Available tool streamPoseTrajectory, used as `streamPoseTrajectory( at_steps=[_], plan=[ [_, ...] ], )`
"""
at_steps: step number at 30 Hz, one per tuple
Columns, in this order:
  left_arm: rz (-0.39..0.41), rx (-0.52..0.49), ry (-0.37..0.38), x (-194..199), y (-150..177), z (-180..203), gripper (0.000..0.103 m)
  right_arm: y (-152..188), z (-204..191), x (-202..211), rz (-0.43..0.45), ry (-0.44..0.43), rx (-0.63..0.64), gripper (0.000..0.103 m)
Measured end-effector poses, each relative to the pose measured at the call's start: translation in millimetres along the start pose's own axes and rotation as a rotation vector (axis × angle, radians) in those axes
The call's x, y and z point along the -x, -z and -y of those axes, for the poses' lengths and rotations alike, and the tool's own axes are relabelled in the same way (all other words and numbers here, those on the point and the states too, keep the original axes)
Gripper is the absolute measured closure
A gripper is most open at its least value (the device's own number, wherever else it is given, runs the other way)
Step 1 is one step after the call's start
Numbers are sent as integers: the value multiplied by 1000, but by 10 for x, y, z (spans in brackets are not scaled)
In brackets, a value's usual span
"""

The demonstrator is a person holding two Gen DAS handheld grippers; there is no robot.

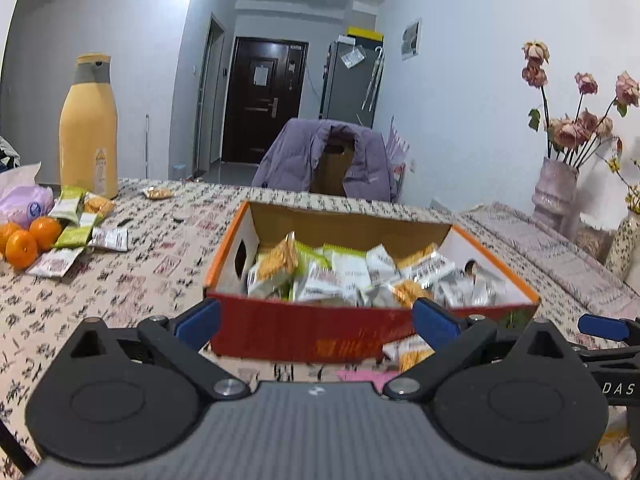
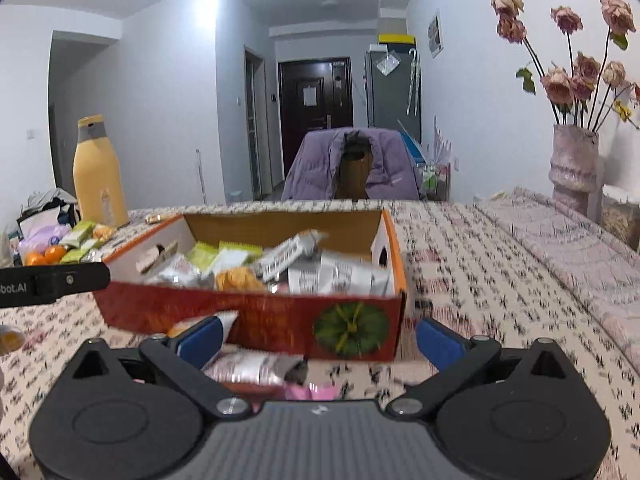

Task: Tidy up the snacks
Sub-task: 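Withdraw both grippers from the box back to the remaining packets, then grasp a white packet with the right gripper while the left gripper grasps a pink packet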

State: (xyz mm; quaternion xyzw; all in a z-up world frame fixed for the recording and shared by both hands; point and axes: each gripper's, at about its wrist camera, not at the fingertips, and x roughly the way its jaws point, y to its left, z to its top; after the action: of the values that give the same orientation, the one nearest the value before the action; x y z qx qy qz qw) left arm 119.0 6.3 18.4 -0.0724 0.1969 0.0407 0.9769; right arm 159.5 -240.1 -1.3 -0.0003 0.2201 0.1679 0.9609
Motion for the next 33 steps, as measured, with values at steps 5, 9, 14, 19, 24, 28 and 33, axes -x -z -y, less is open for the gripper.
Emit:
streamPoseTrajectory(
  at_steps=[5, 9, 14, 19, 24, 28, 33],
  plan=[
    [-37, -2, 2, 15, 142, -62, 0, 154, -20, 4, -50, -9, -2, 0],
    [-61, -9, -7, -2, 235, -113, 0, 189, -57, -13, -67, -14, 2, 0],
    [-70, -11, -25, -61, 294, -185, 0, 122, -144, -74, -74, -16, 31, 0],
    [-68, -1, -22, -125, 335, -249, 0, -2, -248, -234, -92, -12, 60, 0],
    [-67, 22, -5, -144, 373, -303, 0, -66, -332, -470, -151, 9, 79, 0],
    [-70, 32, 7, -151, 381, -317, 0, -46, -363, -616, -198, 28, 68, 0],
    [-70, 45, 21, -153, 385, -332, 0, -11, -447, -648, -208, -2, 91, 15]
  ],
)
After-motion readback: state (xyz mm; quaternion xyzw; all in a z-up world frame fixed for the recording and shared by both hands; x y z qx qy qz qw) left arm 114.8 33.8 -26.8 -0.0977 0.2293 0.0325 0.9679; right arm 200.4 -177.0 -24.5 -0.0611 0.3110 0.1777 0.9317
